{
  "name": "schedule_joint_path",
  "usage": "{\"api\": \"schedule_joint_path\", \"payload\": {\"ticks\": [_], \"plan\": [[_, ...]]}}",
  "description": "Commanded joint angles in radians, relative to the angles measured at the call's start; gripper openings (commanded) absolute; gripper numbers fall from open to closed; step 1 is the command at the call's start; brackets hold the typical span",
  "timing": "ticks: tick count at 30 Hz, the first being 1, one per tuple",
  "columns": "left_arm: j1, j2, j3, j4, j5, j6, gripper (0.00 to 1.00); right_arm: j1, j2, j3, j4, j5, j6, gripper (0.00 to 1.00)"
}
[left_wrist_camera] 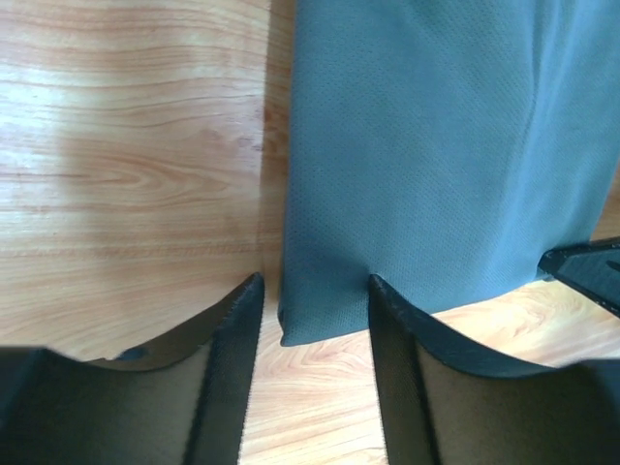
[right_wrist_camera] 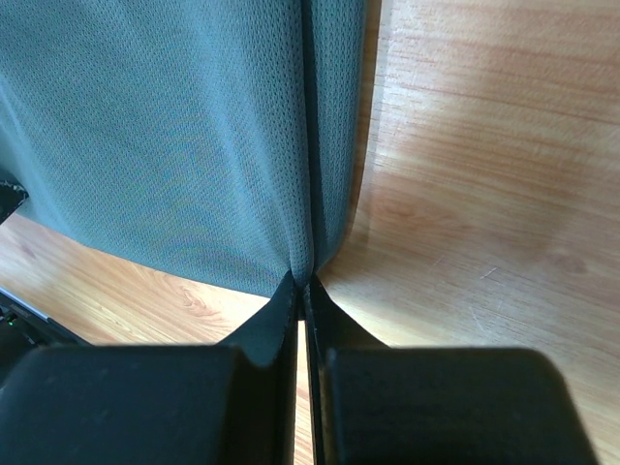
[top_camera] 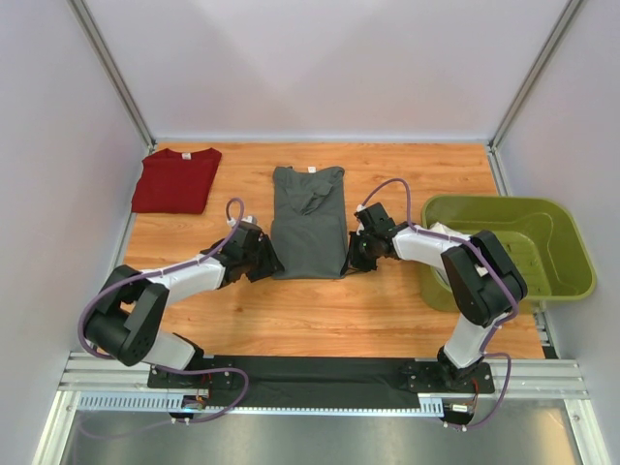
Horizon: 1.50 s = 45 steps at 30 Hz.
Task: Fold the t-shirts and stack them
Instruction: Fold the tshirt
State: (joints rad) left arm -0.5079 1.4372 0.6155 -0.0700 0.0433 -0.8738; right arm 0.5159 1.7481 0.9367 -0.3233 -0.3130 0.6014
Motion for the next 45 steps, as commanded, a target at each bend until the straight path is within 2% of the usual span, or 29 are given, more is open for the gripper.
{"api": "schedule_joint_path", "payload": {"ticks": [1,4,5,7,9,12,21,25,29,33,39,42,45], "plan": [[0.002,0.018,-0.031,-0.077,-0.03,0.001,0.52,0.007,0.039,-0.006,-0.011,0.068,-0.009,0.0],[0.0,0.046,-0.028,-0.05,-0.011,0.006,0.36,0.007,0.041,-0.001,-0.011,0.065,-0.009,0.0],[0.0,0.06,-0.028,-0.041,-0.007,0.007,0.26,0.006,0.039,-0.001,-0.013,0.068,-0.009,0.0],[0.002,0.075,-0.028,-0.004,0.004,0.012,0.17,0.007,0.039,0.002,-0.013,0.066,-0.009,0.0],[0.002,0.103,-0.022,0.012,0.015,0.01,0.0,0.007,0.042,0.005,-0.016,0.06,-0.006,0.0],[0.002,0.105,-0.011,-0.013,0.015,0.004,0.0,0.009,0.036,-0.001,-0.022,0.049,-0.005,0.0],[-0.004,-0.119,-0.062,-0.332,-0.02,-0.024,0.0,0.03,-0.094,-0.153,-0.075,0.037,0.014,0.0],[-0.024,-0.246,-0.076,-0.444,-0.011,-0.007,0.0,0.064,-0.23,-0.248,-0.105,0.032,0.07,0.0],[-0.055,-0.326,-0.065,-0.571,0.02,-0.014,0.0,0.154,-0.376,-0.305,-0.187,0.057,0.146,0.0],[-0.128,-0.409,-0.017,-0.769,0.027,-0.05,0.0,0.231,-0.487,-0.293,-0.287,0.101,0.218,0.0],[-0.15,-0.535,0.157,-1.032,-0.042,-0.094,0.0,0.263,-0.608,-0.237,-0.434,0.161,0.311,0.0],[-0.149,-0.532,0.249,-1.062,-0.117,-0.079,0.0,0.263,-0.633,-0.161,-0.513,0.225,0.314,0.0],[-0.147,-0.466,0.332,-1.057,-0.161,-0.041,0.0,0.263,-0.619,-0.073,-0.553,0.284,0.295,0.0]]}}
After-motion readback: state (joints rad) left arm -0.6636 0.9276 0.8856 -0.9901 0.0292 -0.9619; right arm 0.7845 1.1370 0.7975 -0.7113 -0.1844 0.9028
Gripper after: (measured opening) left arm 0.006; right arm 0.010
